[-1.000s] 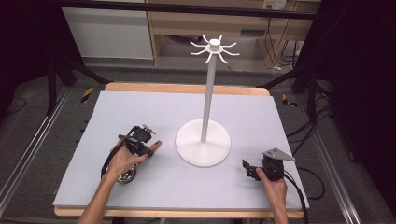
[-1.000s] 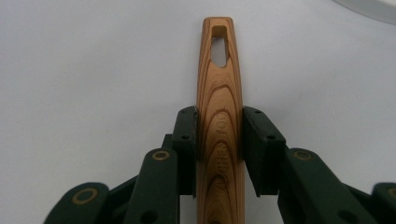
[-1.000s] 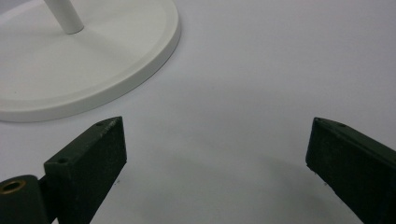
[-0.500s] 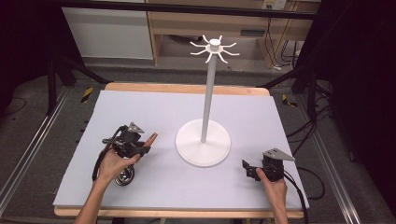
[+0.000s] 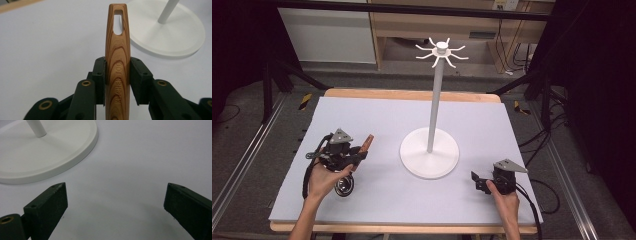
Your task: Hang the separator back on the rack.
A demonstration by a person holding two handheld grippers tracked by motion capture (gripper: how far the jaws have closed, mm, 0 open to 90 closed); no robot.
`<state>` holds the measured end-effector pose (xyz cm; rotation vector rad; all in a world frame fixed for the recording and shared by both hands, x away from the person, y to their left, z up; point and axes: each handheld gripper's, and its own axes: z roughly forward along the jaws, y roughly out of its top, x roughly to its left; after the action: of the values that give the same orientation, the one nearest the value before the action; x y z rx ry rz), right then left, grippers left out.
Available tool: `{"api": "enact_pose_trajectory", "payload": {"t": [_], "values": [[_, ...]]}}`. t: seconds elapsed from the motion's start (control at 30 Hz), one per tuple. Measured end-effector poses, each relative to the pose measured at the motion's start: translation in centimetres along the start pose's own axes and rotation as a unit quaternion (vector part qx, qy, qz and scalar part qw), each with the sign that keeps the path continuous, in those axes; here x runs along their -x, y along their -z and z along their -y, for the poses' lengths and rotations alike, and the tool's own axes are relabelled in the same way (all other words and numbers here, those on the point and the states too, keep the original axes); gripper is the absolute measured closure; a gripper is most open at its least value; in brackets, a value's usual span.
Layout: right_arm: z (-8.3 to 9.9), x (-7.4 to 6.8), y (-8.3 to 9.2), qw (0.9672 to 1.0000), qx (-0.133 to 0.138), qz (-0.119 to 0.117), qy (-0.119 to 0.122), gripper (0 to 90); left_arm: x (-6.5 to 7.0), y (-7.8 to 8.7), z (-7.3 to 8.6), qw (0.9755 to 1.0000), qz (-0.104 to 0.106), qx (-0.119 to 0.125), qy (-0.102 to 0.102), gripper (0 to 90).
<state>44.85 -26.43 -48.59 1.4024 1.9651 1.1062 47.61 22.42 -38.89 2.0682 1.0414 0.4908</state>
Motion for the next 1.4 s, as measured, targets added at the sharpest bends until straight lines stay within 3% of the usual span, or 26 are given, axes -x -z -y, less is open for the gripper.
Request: {"api": "enact_pose_trajectory", "payload": {"t": [0.1, 0.23, 0.43, 0.47, 0.57, 0.6, 0.63, 0.67, 0.87, 1.03, 1.07, 1.1, 1.13, 1.3, 1.4], "values": [[0.0, 0.0, 0.1, 1.0, 0.0, -0.001, -0.002, 5.7, 0.2, 0.8, 0.0, 0.9995, -0.002, 0.031, 0.006, 67.5], [0.0, 0.0, 0.1, 1.0, 0.002, -0.001, -0.003, 5.7, 0.9, 1.6, -0.2, 0.9971, 0.006, 0.075, 0.014, 67.5], [0.0, 0.0, 0.1, 1.0, 0.0, 0.0, -0.001, 5.7, 1.8, 2.5, -0.5, 0.994, 0.01, 0.109, 0.011, 67.5], [0.0, 0.0, 0.1, 1.0, 0.0, -0.001, -0.001, 5.8, 2.1, 2.9, -0.6, 0.9919, 0.015, 0.125, 0.014, 67.4], [0.0, 0.0, 0.1, 1.0, 0.0, -0.002, -0.001, 5.8, 2.5, 3.3, -0.8, 0.9899, 0.019, 0.14, 0.015, 67.5], [0.0, 0.0, 0.1, 1.0, 0.001, -0.004, -0.002, 5.7, 2.8, 3.8, -1.0, 0.9871, 0.025, 0.158, 0.016, 67.5], [0.0, 0.0, 0.1, 1.0, 0.001, -0.004, -0.002, 5.7, 2.8, 3.8, -1.0, 0.9871, 0.025, 0.158, 0.016, 67.5], [0.0, 0.0, 0.1, 1.0, 0.001, -0.004, -0.003, 5.8, 3.2, 4.3, -1.3, 0.9844, 0.028, 0.173, 0.015, 67.4], [0.1, 0.0, 0.2, 1.0, 0.004, 0.001, -0.002, 5.7, 4.2, 5.2, -2.0, 0.9802, 0.039, 0.194, 0.007, 67.4], [0.1, 0.0, 0.2, 1.0, 0.005, -0.001, -0.004, 5.7, 4.3, 5.4, -2.4, 0.9798, 0.034, 0.197, 0.001, 67.4], [0.1, 0.0, 0.3, 1.0, 0.006, -0.002, -0.002, 5.7, 4.2, 5.5, -2.6, 0.9782, 0.034, 0.205, 0.006, 67.5], [0.1, 0.0, 0.3, 1.0, 0.006, -0.002, -0.002, 5.7, 4.2, 5.5, -2.6, 0.9782, 0.034, 0.205, 0.006, 67.4], [0.1, -0.1, 0.3, 1.0, 0.008, -0.001, -0.003, 5.7, 4.2, 5.6, -3.0, 0.9761, 0.039, 0.213, 0.011, 67.4], [0.2, 0.0, 0.5, 0.9998, 0.017, -0.003, -0.006, 5.6, 4.3, 6.0, -4.0, 0.9745, 0.038, 0.221, 0.011, 67.4], [0.2, 0.1, 0.6, 0.9997, 0.024, -0.002, -0.009, 5.6, 4.6, 6.5, -5.0, 0.9715, 0.04, 0.234, 0.008, 67.5]]}}
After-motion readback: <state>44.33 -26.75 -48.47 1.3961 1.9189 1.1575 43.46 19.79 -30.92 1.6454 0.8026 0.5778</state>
